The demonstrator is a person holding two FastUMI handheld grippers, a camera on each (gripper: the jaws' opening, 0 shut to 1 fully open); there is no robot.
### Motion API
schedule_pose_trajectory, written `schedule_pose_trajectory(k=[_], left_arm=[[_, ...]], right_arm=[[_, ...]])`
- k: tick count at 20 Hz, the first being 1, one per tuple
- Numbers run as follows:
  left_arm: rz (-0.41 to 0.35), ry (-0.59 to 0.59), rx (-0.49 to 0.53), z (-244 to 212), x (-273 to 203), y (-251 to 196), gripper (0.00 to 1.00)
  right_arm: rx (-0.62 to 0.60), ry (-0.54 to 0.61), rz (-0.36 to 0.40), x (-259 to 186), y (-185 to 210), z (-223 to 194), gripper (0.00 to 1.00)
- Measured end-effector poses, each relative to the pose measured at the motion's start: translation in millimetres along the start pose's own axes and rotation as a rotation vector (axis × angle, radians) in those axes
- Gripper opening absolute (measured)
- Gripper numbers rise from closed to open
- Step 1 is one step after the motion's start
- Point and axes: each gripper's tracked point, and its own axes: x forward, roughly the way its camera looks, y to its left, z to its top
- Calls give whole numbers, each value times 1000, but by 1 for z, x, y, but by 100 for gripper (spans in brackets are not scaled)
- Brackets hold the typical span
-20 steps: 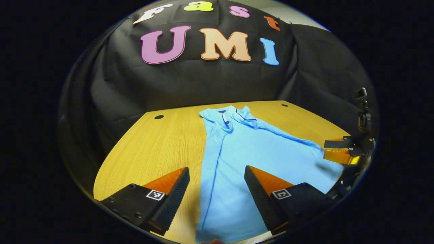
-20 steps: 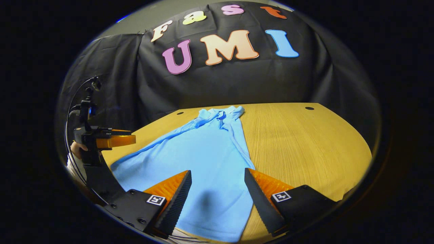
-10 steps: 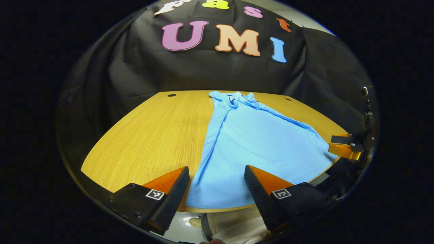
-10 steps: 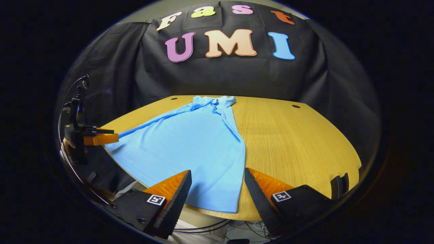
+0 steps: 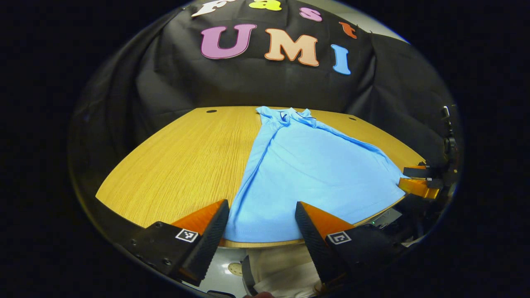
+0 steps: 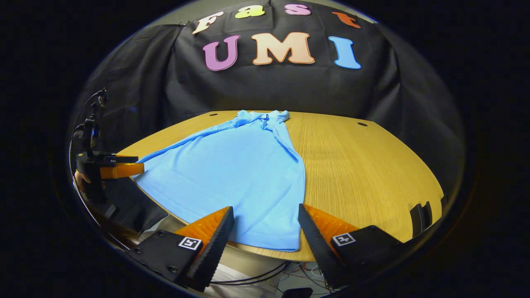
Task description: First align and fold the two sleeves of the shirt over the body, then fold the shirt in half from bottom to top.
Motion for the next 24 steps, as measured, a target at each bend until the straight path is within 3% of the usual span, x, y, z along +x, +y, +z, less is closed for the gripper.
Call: schedule_pose_trajectory(k=[3, 5, 7, 8, 10, 12, 13, 14, 15, 16, 24], left_arm=[[-10, -25, 44, -1, 0, -8, 97], [-26, -32, 43, -1, 0, -8, 92], [-45, -39, 48, -2, 1, -15, 86], [-53, -42, 50, -2, 0, -18, 82], [-81, -56, 54, -1, 1, -27, 66], [-117, -80, 42, 1, 7, -36, 41], [-128, -90, 22, 0, 7, -40, 25], [-135, -98, 6, 1, 7, -41, 17], [-138, -101, 1, 0, 7, -40, 5], [-141, -104, 1, 0, 8, -41, 5], [-132, -120, 25, 2, 11, -43, 2]], right_arm=[[-1, -9, 3, 2, 1, 0, 98], [3, -14, 13, 4, 5, 0, 97], [2, -23, 33, 5, 12, 0, 89], [-1, -31, 35, 7, 15, 0, 75], [0, -35, 62, 9, 23, 0, 60], [15, -35, 85, 10, 29, 1, 35], [30, -36, 90, 11, 30, 1, 29], [38, -43, 94, 11, 31, 2, 18], [39, -50, 99, 11, 31, 2, 17], [56, -60, 95, 11, 32, 2, 9], [-14, -58, 79, 11, 34, 3, 5]])
